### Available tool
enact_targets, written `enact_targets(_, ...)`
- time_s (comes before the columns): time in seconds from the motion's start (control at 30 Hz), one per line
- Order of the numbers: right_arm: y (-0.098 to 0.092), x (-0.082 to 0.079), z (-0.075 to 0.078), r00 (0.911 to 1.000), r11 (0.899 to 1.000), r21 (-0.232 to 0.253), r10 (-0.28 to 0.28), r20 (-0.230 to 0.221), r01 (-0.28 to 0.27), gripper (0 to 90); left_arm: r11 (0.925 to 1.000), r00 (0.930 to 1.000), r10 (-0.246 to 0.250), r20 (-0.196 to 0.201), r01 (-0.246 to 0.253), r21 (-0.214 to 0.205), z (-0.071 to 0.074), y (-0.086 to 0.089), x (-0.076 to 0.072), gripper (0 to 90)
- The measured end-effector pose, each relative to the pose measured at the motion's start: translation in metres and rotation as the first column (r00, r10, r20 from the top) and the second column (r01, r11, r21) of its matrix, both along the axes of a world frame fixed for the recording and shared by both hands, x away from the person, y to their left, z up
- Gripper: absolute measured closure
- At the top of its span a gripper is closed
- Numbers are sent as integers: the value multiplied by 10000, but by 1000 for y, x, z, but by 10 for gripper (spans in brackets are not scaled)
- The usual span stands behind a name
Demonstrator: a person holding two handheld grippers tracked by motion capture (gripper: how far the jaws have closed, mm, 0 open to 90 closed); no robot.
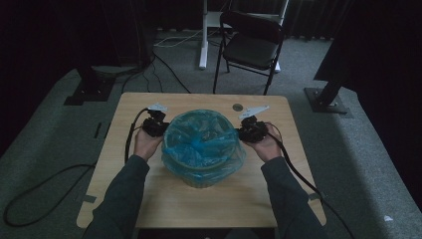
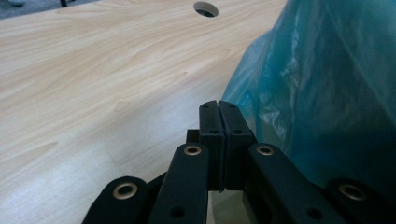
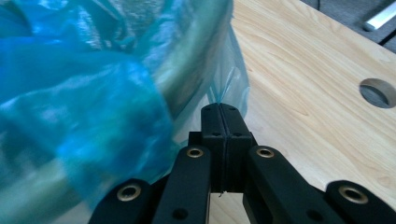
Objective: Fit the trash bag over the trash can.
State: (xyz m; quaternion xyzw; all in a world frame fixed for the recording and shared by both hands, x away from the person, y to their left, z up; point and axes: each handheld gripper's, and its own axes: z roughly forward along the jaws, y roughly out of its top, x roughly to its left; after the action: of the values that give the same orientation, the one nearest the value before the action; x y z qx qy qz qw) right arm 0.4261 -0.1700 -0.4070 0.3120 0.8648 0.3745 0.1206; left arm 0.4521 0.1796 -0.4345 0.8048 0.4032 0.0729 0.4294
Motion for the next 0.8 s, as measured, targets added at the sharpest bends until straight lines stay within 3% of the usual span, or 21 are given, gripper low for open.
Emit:
enact_targets(0.17, -2, -6, 1, 9996, 9995, 153, 271, -54, -270, 893, 9989, 9999, -112, 34, 113, -450, -2, 10, -6, 874)
enact_targets(0.3, -3, -11, 2, 9987, 9982, 304, 510, -13, -509, 889, 9981, 9997, -227, 81, 231, -577, -2, 14, -10, 875)
enact_targets(0.53, -6, -17, 3, 9974, 9969, 293, 727, -1, -727, 881, 9954, 9966, -823, 62, 825, -497, -3, 13, -16, 868)
enact_targets(0.8, -11, -27, 2, 9951, 9944, 376, 987, 1, -986, 874, 9930, 9940, -1091, 112, 1095, -438, -2, 12, -23, 868)
